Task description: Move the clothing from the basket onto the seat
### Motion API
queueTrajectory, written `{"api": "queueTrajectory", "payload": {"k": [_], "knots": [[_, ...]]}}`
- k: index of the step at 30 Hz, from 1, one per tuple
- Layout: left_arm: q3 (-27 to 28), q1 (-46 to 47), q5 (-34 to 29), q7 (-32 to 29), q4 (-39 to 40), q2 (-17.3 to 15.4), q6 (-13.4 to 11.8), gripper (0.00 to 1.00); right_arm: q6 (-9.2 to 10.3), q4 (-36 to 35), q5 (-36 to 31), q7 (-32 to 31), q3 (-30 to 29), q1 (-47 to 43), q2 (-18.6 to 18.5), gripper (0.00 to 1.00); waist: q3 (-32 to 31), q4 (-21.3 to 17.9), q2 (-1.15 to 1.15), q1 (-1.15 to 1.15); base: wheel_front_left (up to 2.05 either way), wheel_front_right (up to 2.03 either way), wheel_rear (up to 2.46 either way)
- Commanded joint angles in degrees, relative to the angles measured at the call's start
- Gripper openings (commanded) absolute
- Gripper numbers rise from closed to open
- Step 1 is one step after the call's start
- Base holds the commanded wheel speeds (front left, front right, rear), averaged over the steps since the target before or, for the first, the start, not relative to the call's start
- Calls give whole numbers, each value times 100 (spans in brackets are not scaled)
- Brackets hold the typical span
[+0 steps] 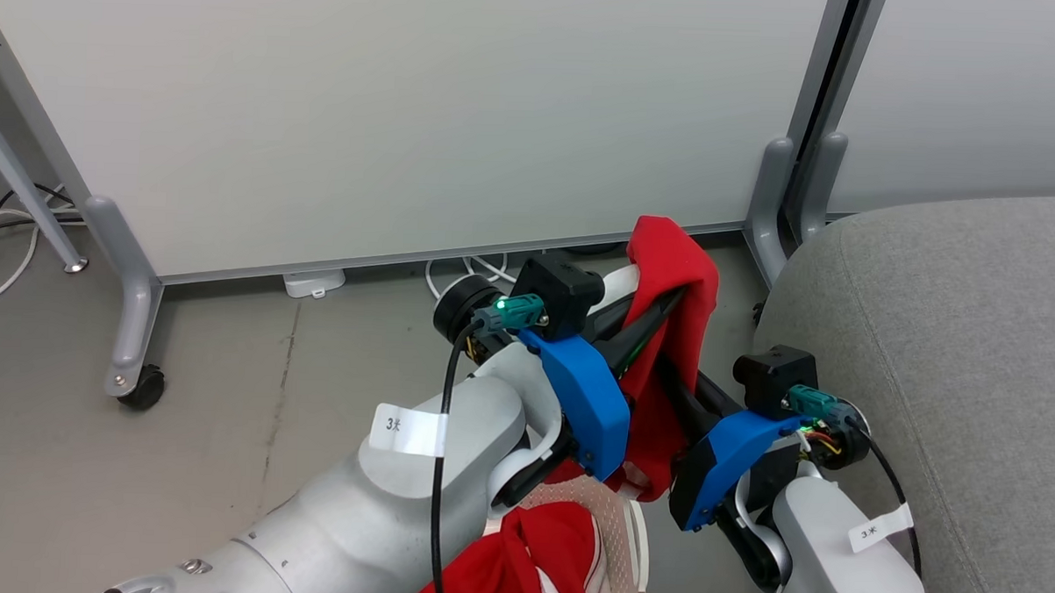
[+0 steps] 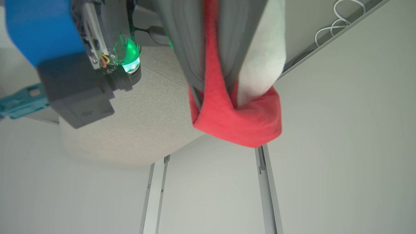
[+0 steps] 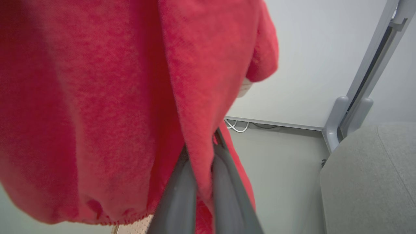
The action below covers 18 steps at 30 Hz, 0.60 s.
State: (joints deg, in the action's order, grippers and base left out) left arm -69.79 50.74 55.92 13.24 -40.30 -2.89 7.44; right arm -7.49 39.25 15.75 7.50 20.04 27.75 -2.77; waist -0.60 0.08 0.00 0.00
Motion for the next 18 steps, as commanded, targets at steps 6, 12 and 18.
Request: {"api": "queueTrajectory", "payload": {"k": [6, 12, 18], "knots": [[-42, 139, 74, 70, -87, 2, 5, 0, -1, 131, 210, 90, 197, 114, -20, 0, 14, -33, 0, 0, 0, 0, 0], [-72, 131, 121, 106, -149, 1, 6, 0, -1, 201, 271, 177, 266, 157, -19, 0, 21, -51, 0, 0, 0, 0, 0], [-101, 135, 154, 115, -197, 1, 6, 0, -1, 259, 295, 233, 293, 176, -19, 0, 34, -54, 0, 0, 0, 0, 0]]}}
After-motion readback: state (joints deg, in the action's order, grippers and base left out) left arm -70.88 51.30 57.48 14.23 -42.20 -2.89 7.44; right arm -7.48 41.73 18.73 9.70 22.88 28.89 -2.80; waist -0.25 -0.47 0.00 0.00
